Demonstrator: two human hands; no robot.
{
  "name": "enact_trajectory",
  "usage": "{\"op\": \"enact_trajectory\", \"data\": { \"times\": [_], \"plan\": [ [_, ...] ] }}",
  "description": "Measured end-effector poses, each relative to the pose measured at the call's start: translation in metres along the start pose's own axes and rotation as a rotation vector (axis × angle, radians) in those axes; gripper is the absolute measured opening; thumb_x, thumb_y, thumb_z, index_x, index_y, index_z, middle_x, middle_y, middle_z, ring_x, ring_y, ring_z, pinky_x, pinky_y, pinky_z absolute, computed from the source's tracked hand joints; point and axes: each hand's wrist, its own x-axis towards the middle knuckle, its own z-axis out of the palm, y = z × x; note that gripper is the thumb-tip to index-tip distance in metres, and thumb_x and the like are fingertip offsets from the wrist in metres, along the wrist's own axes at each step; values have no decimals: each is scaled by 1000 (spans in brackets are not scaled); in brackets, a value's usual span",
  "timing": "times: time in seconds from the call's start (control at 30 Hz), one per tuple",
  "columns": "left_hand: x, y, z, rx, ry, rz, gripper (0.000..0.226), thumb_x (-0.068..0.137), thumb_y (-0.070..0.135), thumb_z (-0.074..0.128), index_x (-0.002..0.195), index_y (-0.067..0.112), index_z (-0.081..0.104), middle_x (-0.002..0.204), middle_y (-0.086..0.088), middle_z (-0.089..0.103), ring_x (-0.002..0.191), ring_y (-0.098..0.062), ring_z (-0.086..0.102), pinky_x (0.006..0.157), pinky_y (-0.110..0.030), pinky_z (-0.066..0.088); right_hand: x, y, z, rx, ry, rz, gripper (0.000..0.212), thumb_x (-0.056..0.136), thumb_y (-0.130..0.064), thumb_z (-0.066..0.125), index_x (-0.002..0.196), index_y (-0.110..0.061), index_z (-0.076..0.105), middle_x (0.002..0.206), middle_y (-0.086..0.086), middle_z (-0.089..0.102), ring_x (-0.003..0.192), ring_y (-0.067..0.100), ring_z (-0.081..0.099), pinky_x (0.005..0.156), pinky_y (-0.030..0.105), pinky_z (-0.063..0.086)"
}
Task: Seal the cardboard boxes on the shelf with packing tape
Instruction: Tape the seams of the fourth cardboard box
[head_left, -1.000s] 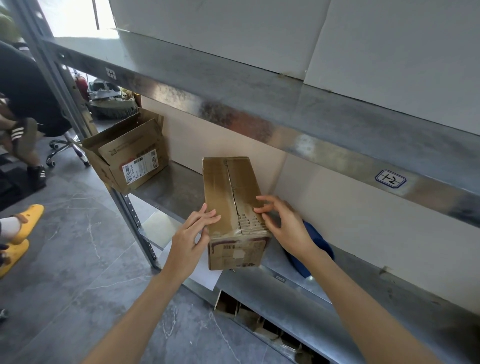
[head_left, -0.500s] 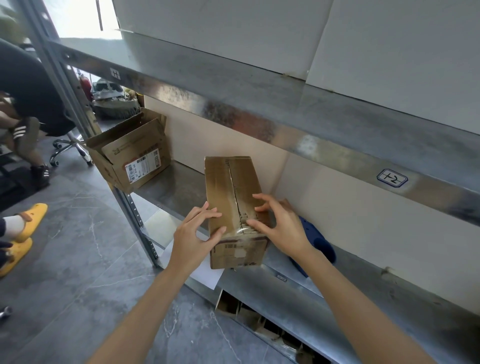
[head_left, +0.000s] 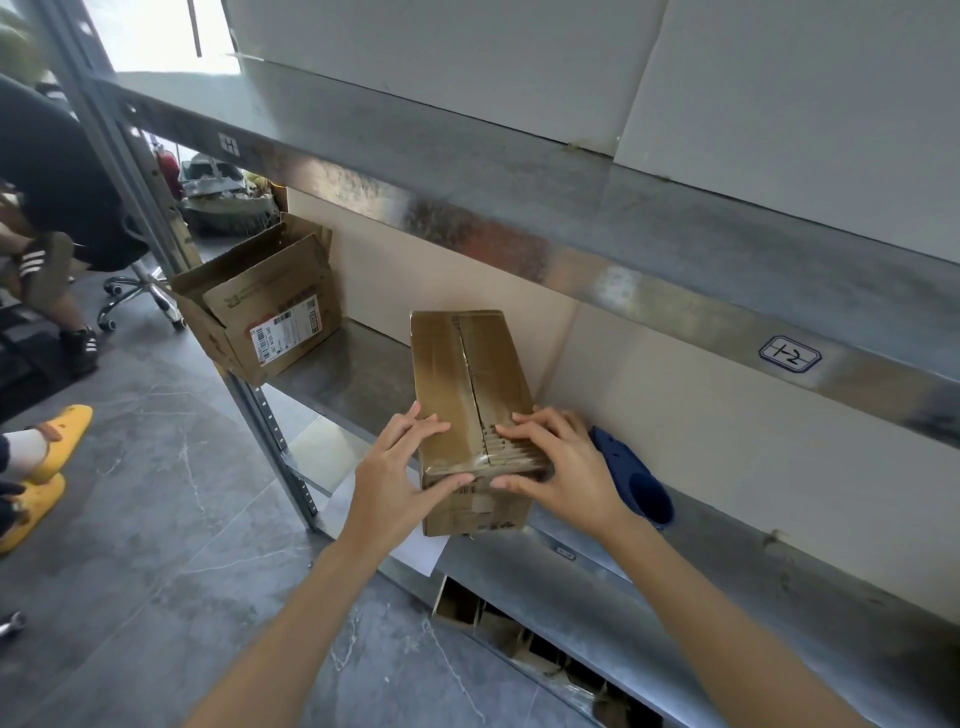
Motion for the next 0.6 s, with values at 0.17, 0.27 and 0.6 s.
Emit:
{"op": "enact_trajectory", "data": {
  "times": [0.17, 0.27, 0.6],
  "plan": [
    [1, 2, 4, 36, 56, -8, 57, 70, 53, 80, 118, 24, 67, 123, 19, 52, 134, 3, 43, 100, -20, 48, -1, -7, 9, 21, 72, 69, 55, 78, -64, 61, 123, -33, 63, 123, -14, 53, 116, 1, 30, 78, 36, 51],
    [-1, 3, 4, -2, 17, -35, 60, 71, 57, 80, 120, 25, 65, 124, 15, 53, 138, 1, 38, 100, -26, 48, 0, -8, 5, 37, 5, 75, 57, 77, -68, 61, 124, -35, 61, 125, -15, 50, 119, 7, 33, 81, 35, 49],
    [-1, 24, 26, -96, 224, -248, 21, 82, 18, 77, 100, 25, 69, 108, 11, 56, 135, 3, 42, 93, -37, 52, 1, -18, 14, 150, 80, 162, 40, 79, -58, 70, 110, -33, 66, 113, -15, 48, 117, 11, 38, 79, 28, 38]
  ]
}}
